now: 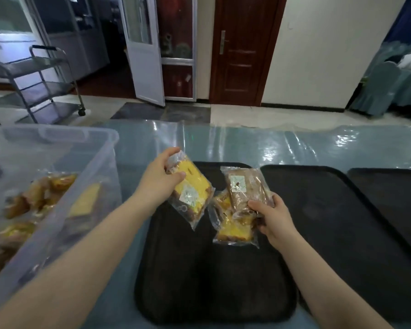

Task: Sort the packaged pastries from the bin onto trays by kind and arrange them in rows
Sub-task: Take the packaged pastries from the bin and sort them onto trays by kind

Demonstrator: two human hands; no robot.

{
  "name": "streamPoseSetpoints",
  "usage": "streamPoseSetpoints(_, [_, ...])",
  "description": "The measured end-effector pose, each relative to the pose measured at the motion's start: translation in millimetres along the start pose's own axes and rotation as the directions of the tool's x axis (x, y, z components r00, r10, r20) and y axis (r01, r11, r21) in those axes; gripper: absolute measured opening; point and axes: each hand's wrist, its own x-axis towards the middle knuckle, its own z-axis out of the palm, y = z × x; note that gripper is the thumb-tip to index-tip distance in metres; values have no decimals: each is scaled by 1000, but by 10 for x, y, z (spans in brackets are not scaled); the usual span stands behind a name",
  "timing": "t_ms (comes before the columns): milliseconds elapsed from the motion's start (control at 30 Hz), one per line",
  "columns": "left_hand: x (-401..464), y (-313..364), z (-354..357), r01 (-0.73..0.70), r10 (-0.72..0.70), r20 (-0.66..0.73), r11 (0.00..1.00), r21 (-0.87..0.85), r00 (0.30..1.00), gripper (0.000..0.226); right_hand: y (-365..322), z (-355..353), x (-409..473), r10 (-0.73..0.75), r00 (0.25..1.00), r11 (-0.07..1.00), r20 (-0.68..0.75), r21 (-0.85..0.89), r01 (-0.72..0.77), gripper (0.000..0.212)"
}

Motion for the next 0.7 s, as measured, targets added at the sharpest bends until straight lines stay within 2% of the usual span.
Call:
streamPoseSetpoints(133, [-239,-450,456,156,-157,47,987,24,986,57,353,-346,129,150,988,989,31,1,-150,51])
streamPoseSetpoints(200, [-329,-658,603,219,-221,107,975,28,969,58,497,-424,124,203,974,975,97,-111,-192,51])
streamPoseSetpoints(233, [-359,-751,665,237,-241,134,971,40,961,58,565,-454,110,204,972,955,114,-240,-172,51])
streamPoseSetpoints(267, [-380,-836,718,245,-252,158,968,60,955,58,634,-492,105,181,977,899,114,-421,-118,54])
streamPoseSetpoints(333, [-408,-971,801,242,-260,214,964,109,941,57,747,-587,87,102,992,645,74,-764,-9,62])
streamPoseSetpoints(367, [-413,-1010,834,236,-262,252,963,130,932,55,785,-632,67,42,998,537,43,-843,14,62])
streamPoseSetpoints(400, [-406,-1049,869,228,-266,294,961,158,918,54,798,-675,42,-24,1000,486,11,-874,22,60])
streamPoseSetpoints(467, [-374,-1145,943,152,-283,334,917,368,899,52,778,-761,-5,-160,987,527,-21,-847,67,47])
streamPoseSetpoints(533, [-321,-1147,1022,23,-257,290,784,621,922,51,695,-861,-36,-212,976,699,-47,-706,118,29])
streamPoseSetpoints(567, [-303,-1103,1069,-11,-220,276,763,646,936,51,641,-923,-42,-210,975,776,-74,-619,120,23])
streamPoseSetpoints(633, [-302,-971,1198,-20,-176,296,829,558,939,50,556,-1108,-35,-215,962,873,-168,-476,112,16])
streamPoseSetpoints(700, [-338,-820,1383,4,-157,312,898,440,937,50,517,-1378,11,-211,937,921,-277,-378,96,13])
